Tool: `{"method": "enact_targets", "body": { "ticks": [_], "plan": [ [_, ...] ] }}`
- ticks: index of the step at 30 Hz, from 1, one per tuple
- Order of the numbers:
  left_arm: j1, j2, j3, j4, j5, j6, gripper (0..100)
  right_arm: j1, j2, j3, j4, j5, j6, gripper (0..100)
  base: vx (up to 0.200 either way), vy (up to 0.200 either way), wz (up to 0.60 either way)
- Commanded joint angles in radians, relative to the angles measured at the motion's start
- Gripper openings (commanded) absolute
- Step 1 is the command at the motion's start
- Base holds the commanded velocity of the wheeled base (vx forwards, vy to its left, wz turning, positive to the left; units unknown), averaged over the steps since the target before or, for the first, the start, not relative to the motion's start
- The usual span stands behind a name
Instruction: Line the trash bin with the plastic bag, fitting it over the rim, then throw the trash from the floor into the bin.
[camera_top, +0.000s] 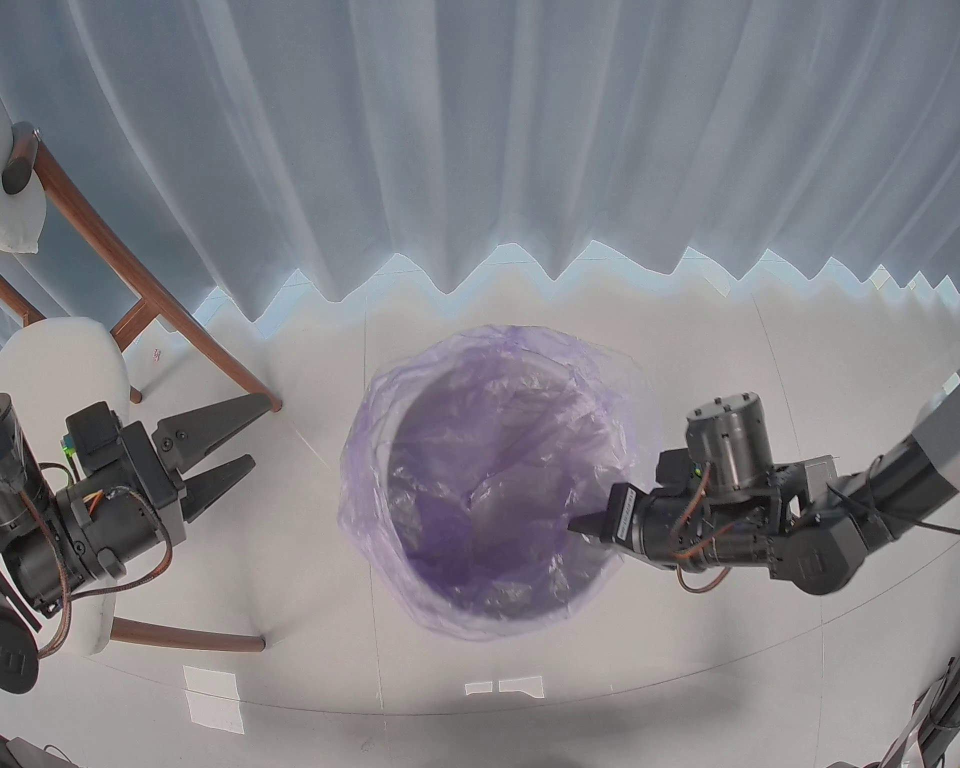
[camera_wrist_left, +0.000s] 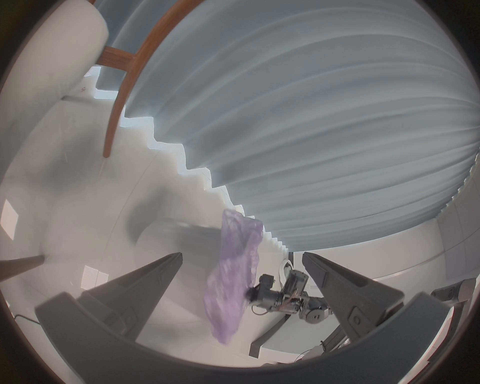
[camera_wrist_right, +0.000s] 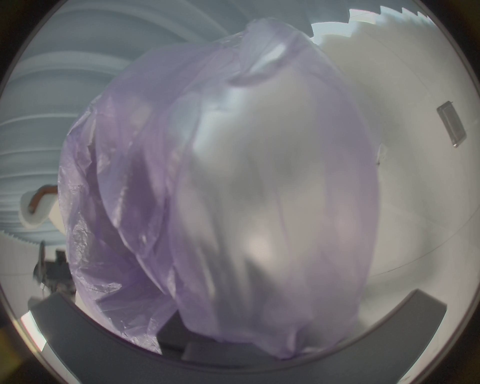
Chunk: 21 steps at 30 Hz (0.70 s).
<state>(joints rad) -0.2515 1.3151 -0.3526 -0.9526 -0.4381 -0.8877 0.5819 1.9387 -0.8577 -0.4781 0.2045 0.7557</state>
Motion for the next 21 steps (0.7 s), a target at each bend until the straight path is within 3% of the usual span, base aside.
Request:
{"method": "enact_targets", "body": {
  "ticks": [1, 5, 6, 9, 13, 21],
  "plan": [
    [-0.023, 0.125, -0.151, 0.067, -0.093, -0.005, 100, -0.028, -0.182, 0.293, -0.211, 0.177, -0.072, 0, 0.0, 0.0, 0.0],
    [-0.005, 0.145, -0.187, 0.121, -0.179, -0.014, 100, -0.027, -0.207, 0.345, -0.232, 0.21, -0.072, 0, 0.0, 0.0, 0.0],
    [0.009, 0.15, -0.183, 0.143, -0.266, -0.034, 100, -0.027, -0.213, 0.362, -0.238, 0.23, -0.072, 0, 0.0, 0.0, 0.0],
    [0.017, 0.153, -0.178, 0.15, -0.37, -0.063, 100, -0.027, -0.221, 0.371, -0.238, 0.242, -0.073, 0, 0.0, 0.0, 0.0],
    [-0.012, 0.158, -0.178, 0.135, -0.395, -0.111, 100, -0.024, -0.224, 0.381, -0.238, 0.243, -0.075, 0, 0.0, 0.0, 0.0],
    [-0.055, 0.204, -0.19, 0.074, -0.395, -0.117, 100, -0.014, -0.224, 0.404, -0.238, 0.243, -0.101, 0, 0.0, 0.0, 0.0]
  ]
}}
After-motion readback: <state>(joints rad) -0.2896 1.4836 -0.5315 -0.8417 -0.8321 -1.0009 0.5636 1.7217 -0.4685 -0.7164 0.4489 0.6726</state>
